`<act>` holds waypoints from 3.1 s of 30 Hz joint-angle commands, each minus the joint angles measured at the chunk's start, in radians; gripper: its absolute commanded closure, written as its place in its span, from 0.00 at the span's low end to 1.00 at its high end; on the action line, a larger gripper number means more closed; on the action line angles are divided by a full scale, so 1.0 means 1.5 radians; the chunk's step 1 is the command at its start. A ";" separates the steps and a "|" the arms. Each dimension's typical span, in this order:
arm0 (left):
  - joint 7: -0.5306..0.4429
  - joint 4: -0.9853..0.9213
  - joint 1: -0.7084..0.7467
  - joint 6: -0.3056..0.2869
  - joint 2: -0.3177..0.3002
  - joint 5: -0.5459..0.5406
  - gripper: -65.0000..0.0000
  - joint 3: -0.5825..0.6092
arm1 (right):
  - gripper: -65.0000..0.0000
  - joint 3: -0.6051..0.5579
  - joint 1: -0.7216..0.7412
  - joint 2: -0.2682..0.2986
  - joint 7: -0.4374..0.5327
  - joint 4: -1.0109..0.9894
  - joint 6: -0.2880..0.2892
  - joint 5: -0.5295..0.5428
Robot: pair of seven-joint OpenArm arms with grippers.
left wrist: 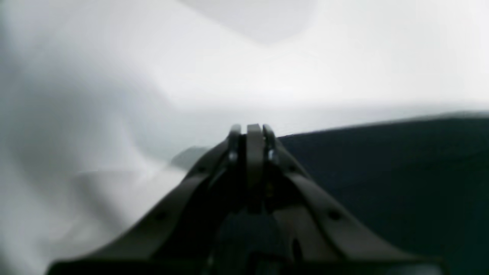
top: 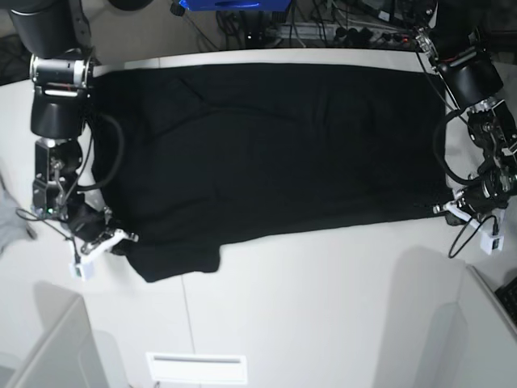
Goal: Fold the T-shirt properly
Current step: 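Lift the hem and fold it over toward the collar edge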
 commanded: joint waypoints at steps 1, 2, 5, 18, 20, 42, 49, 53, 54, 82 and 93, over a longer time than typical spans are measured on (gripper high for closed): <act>-0.008 0.013 -0.006 0.001 -0.019 -0.032 1.00 -0.012 | 1.00 0.016 0.014 0.012 0.013 0.022 0.001 0.009; -0.008 0.015 -0.002 0.002 -0.020 -0.054 1.00 -0.016 | 1.00 0.024 0.009 0.012 0.009 0.028 0.001 0.009; -0.008 0.017 0.026 0.002 -0.020 -0.094 1.00 -0.020 | 1.00 0.040 -0.003 0.011 -0.014 0.050 0.001 0.009; 0.054 0.149 0.126 0.003 -0.015 -0.168 1.00 -0.087 | 1.00 0.040 -0.071 0.013 -0.040 0.156 0.001 0.009; 0.074 0.172 0.138 0.002 -0.015 -0.169 1.00 -0.116 | 1.00 0.040 -0.086 0.013 -0.040 0.176 0.001 0.009; 0.089 0.232 0.198 0.000 -0.008 -0.170 1.00 -0.124 | 1.00 0.116 -0.169 -0.006 -0.109 0.305 0.001 0.011; 0.089 0.233 0.215 0.000 0.009 -0.170 1.00 -0.124 | 1.00 0.160 -0.194 -0.010 -0.171 0.348 0.001 0.010; 0.089 0.259 0.227 0.000 0.010 -0.170 1.00 -0.124 | 1.00 0.187 -0.237 -0.010 -0.174 0.397 0.001 0.011; 0.089 0.266 0.229 0.000 0.010 -0.170 1.00 -0.124 | 1.00 0.192 -0.246 -0.010 -0.189 0.408 0.001 0.012; 0.089 0.312 0.304 0.000 0.010 -0.170 1.00 -0.123 | 1.00 0.361 -0.416 -0.118 -0.364 0.657 0.001 0.012; 0.086 0.311 0.334 0.000 0.009 -0.164 1.00 -0.123 | 1.00 0.361 -0.483 -0.127 -0.364 0.659 0.002 0.012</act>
